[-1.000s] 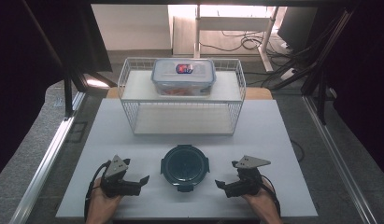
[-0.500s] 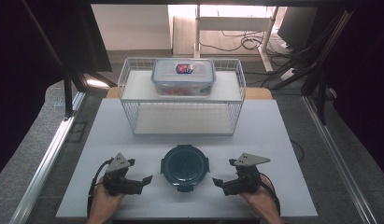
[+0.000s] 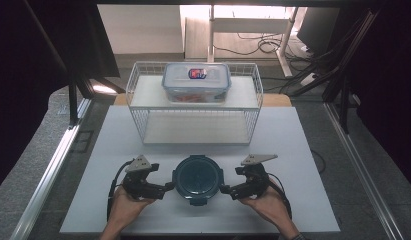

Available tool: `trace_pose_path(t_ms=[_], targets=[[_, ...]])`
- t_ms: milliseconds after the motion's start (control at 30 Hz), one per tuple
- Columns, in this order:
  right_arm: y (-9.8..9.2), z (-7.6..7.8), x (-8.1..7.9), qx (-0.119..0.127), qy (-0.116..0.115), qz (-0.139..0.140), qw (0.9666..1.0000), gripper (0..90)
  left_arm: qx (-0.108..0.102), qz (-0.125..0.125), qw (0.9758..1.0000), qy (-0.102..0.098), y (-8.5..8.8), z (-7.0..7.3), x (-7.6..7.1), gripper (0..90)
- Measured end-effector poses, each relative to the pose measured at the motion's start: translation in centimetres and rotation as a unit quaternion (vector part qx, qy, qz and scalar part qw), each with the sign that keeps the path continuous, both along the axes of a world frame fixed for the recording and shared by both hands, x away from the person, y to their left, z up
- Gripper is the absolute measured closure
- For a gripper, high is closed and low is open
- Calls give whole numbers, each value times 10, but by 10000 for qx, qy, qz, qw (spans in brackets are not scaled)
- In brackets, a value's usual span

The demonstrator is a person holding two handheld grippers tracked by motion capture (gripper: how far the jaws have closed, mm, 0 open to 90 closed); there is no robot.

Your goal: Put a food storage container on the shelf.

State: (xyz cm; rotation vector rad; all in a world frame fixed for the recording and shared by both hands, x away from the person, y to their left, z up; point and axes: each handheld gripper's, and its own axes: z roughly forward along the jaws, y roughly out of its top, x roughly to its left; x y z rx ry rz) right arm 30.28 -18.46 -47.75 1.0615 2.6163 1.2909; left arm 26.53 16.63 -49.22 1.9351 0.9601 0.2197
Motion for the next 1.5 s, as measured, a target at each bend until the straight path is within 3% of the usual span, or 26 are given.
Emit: trace_pose_path(t_ms=[167, 333, 433, 533, 567, 700, 800, 967, 1067, 1167, 1267, 1333, 1400, 1467, 1500], targets=[[10, -1, 15, 210, 207, -79, 9995, 90, -110, -91, 9997, 178, -7, 2, 13, 116], [22, -9, 24, 193, 609, -59, 9979, 156, -265, -146, 9981, 530, -12, -13, 21, 61], [21, -15, 26, 327, 985, -77, 9946, 203, -519, -300, 9953, 762, -9, -19, 21, 62], [18, -17, 28, 518, 1273, 18, 9905, 260, -555, -539, 9923, 963, -13, -23, 21, 147], [17, -18, 29, 543, 1335, 40, 9896, 258, -634, -631, 9903, 1062, -14, -24, 20, 176], [13, -19, 30, 604, 1501, 25, 9868, 296, -763, -472, 9884, 1222, -9, -25, 17, 239], [5, -19, 29, 699, 1608, 47, 9845, 401, -1090, -414, 9818, 1501, -1, -29, 17, 308], [6, -17, 29, 695, 1682, -132, 9832, 478, -1232, -285, 9780, 1659, 2, -28, 14, 386], [4, -14, 26, 750, 1708, -171, 9823, 529, -1247, -300, 9797, 1539, 4, -25, 8, 442], [3, -11, 22, 689, 1644, -145, 9839, 548, -1158, -373, 9839, 1313, 2, -21, 4, 471], [-1, -12, 20, 697, 1634, -73, 9841, 537, -1110, -393, 9870, 1095, -2, -18, 1, 482], [-4, -16, 23, 811, 1684, 17, 9824, 488, -1065, -458, 9885, 976, -2, -17, 0, 486], [-8, -22, 27, 1011, 1896, 64, 9766, 483, -1082, -491, 9883, 953, -2, -18, 0, 488], [-12, -28, 32, 1282, 2225, 157, 9663, 516, -1116, -524, 9878, 952, -1, -18, 0, 494], [-13, -29, 33, 1350, 2322, 141, 9632, 526, -1136, -526, 9874, 963, 0, -19, 0, 496]])
